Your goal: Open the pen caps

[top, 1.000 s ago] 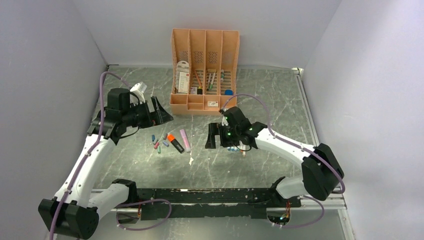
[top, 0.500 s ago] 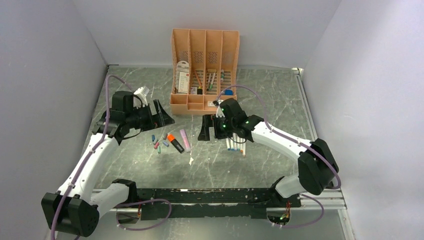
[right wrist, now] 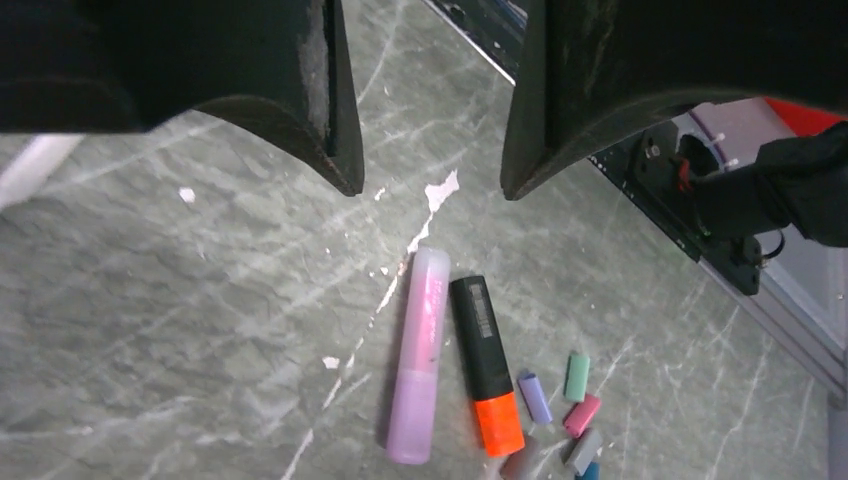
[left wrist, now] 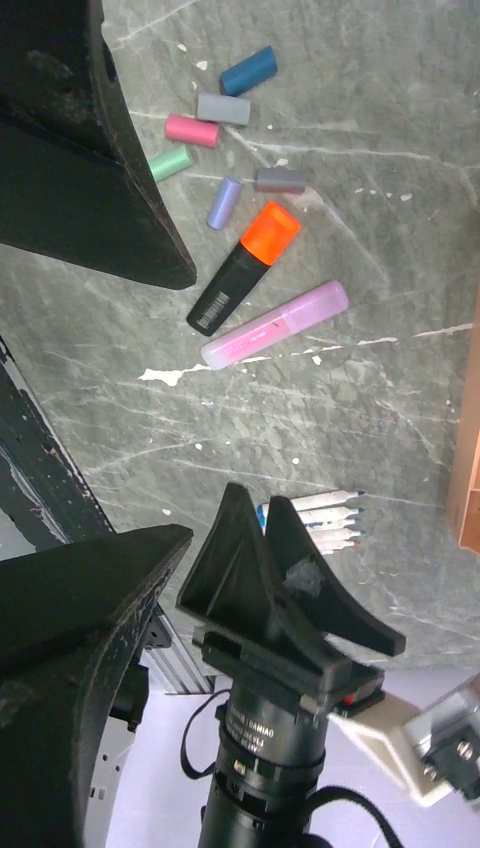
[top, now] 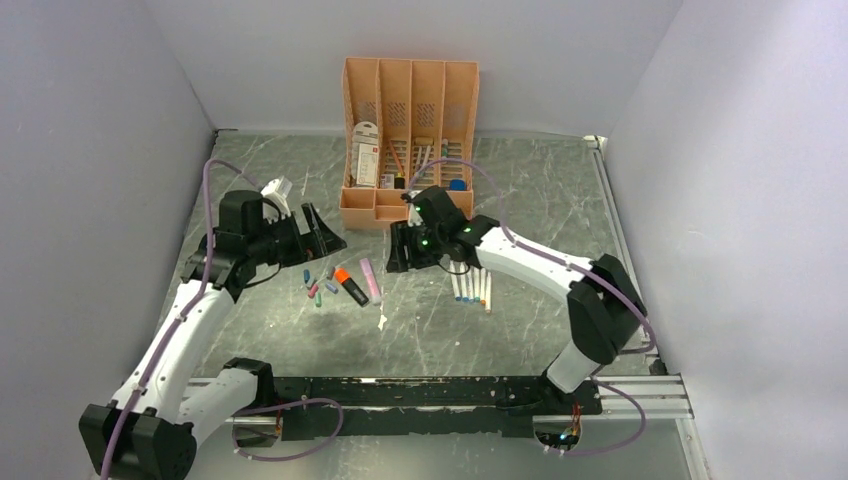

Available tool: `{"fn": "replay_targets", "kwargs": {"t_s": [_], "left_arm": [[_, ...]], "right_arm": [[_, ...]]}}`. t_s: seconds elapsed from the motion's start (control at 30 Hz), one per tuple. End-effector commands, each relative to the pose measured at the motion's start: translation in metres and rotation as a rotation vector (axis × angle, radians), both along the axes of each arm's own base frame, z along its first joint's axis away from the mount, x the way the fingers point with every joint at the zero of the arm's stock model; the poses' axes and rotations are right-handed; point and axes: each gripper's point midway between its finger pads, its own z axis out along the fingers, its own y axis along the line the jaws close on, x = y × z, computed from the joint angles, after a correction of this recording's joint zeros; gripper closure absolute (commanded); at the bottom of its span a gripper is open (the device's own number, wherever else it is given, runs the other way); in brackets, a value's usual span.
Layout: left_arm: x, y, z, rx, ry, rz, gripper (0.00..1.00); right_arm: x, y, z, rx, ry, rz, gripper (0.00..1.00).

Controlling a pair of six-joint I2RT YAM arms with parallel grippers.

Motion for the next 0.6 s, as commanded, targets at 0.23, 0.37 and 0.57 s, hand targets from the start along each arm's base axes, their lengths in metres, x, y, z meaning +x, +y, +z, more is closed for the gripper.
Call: {"fn": "replay_targets", "kwargs": {"t_s": [0.23, 0.37, 0.57], "left_arm": [[-0.019, 0.005, 0.01, 0.012, -0.035, 0.0, 0.01], [-0.022, 0.006, 0.014, 0.011, -0.041, 0.0, 0.01], [-0.029, 0.008, 0.013, 0.017, -0.04, 0.0, 0.01]], "right_arm": [[0.002, 0.049, -0.043, -0.196, -0.026, 0.054, 0.52], [0.007, 0.051, -0.065, -0.291, -0.026, 0.034, 0.51], [0.015, 0.055, -0.08, -0.354, -0.042, 0.019, 0.5]]}}
